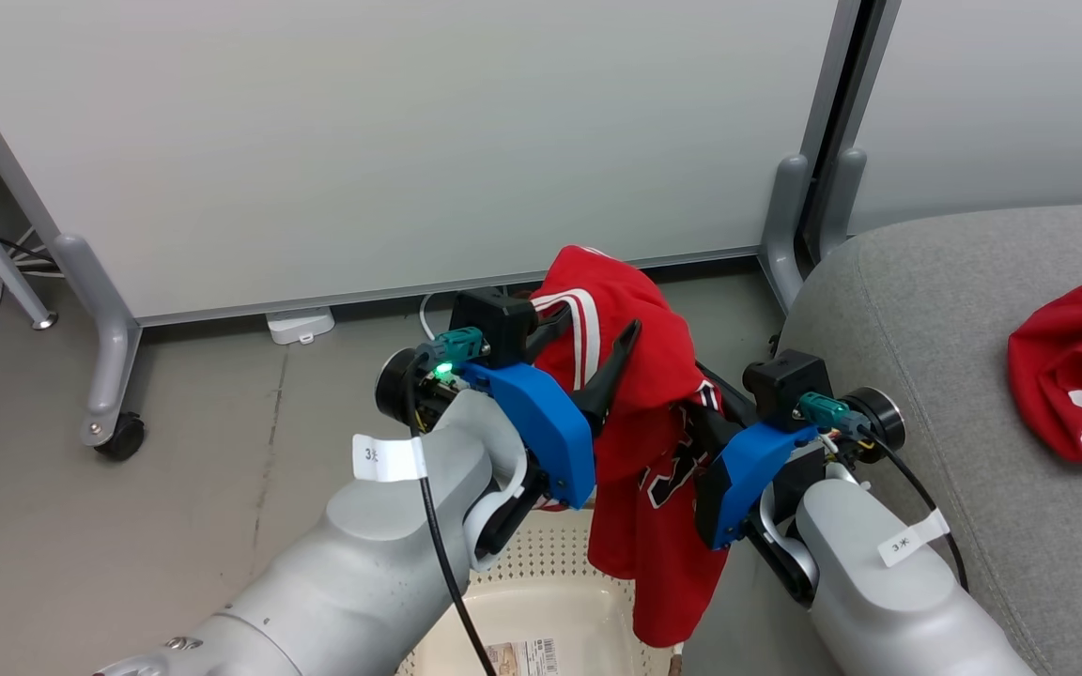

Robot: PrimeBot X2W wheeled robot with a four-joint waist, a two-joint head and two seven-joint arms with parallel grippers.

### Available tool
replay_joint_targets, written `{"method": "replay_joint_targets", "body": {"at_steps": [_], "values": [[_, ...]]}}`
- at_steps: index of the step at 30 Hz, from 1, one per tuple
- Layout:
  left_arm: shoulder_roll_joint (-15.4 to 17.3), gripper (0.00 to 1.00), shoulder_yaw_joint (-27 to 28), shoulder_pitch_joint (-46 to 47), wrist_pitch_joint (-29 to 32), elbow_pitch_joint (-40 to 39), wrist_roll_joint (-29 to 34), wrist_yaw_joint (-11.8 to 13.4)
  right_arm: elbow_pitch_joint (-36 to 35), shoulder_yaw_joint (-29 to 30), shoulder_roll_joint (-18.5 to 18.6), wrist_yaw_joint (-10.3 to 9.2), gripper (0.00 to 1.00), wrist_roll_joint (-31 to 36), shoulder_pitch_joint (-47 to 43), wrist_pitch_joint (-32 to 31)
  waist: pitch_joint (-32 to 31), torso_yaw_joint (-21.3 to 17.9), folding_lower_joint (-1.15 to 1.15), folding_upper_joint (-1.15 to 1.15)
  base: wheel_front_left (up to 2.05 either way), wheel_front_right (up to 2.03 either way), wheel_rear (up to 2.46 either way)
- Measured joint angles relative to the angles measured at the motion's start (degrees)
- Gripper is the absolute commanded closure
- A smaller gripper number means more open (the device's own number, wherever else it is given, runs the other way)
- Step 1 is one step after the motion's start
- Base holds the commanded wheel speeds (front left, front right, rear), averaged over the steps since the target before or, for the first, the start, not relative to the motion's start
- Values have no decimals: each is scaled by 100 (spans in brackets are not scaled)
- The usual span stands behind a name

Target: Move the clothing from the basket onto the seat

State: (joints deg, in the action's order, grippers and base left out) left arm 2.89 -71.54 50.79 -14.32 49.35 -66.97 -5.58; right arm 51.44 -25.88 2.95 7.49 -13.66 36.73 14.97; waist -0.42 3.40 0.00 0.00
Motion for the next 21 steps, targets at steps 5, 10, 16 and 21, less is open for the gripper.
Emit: {"method": "replay_joint_targets", "body": {"at_steps": [5,10,16,21], "values": [[0,0,63,-48,-42,42,69,-1,-42,63,0,0,100,34,-42,0,-17,0,0,0,0,0,0],[30,0,159,-198,-55,74,111,-9,-66,122,0,0,100,59,-89,0,-23,-18,0,0,0,0,0],[172,0,533,-420,-67,-147,454,-9,-102,240,0,0,100,118,-138,0,0,3,0,0,0,0,0],[434,0,1296,-915,-74,-740,1129,52,-163,312,0,0,100,163,-174,0,14,4,0,0,0,0,0]]}}
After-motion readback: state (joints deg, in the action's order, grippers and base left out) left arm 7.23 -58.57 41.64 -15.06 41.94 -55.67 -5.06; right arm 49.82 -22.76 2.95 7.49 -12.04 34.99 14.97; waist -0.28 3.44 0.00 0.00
